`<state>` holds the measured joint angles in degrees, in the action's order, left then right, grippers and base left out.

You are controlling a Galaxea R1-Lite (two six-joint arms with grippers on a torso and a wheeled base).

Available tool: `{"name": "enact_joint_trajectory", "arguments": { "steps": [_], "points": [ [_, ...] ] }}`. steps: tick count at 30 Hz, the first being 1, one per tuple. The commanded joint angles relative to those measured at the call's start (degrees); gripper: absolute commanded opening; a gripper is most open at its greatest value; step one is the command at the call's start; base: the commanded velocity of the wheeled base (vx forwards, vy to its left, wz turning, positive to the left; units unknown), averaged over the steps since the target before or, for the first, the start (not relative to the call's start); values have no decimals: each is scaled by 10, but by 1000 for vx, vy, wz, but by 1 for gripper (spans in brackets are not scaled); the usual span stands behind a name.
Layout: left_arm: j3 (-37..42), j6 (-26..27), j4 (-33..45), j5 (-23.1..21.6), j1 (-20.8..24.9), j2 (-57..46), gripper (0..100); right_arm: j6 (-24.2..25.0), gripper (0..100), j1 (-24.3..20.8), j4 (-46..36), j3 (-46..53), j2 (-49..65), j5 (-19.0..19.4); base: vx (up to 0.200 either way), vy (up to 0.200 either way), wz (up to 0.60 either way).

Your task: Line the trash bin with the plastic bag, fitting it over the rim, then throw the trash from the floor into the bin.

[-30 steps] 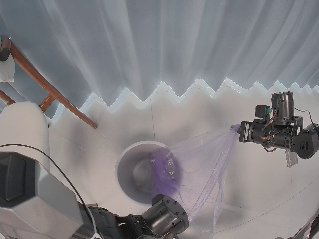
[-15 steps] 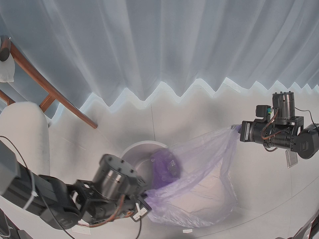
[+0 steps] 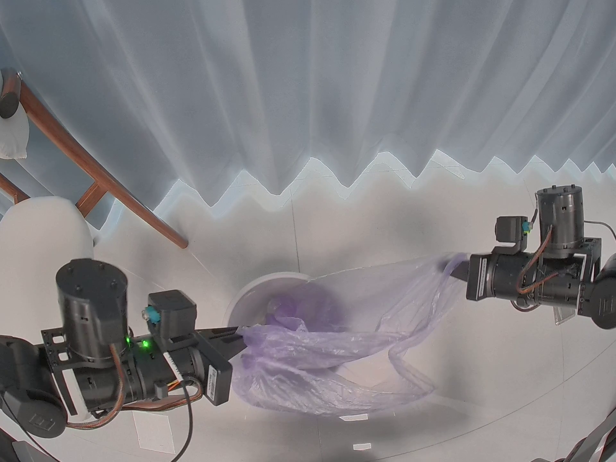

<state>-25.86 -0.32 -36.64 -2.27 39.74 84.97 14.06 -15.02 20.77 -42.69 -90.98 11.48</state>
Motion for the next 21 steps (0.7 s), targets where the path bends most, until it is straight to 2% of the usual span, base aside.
{"name": "enact_joint_trajectory", "arguments": {
  "steps": [1, 4, 5, 11, 15, 20, 21],
  "points": [
    [56, -42, -30, -6, 2, -53, 0, 0, 0, -43, -1, 53, 48, -2, 0, 0, 0],
    [61, -62, -29, -2, -9, -73, 0, 1, 0, -55, 1, 62, 60, -13, 0, 0, 0],
    [56, -86, -35, 1, -13, -84, 0, 3, 0, -65, 3, 67, 64, -15, 0, 0, 0],
    [57, -137, -28, -6, -13, -106, 0, 2, 0, -70, 4, 86, 73, -25, 0, 0, 0],
    [66, -145, -35, -62, -16, -106, 0, 2, 0, -89, 4, 86, 72, -66, 0, 0, 0],
    [64, -171, -22, -78, -17, -94, 0, 2, 0, -86, 6, 75, 43, -68, 0, 0, 0],
    [56, -191, -10, -77, -19, -65, 0, 1, 0, -75, 8, 65, 19, -67, 0, 0, 0]
  ]
}}
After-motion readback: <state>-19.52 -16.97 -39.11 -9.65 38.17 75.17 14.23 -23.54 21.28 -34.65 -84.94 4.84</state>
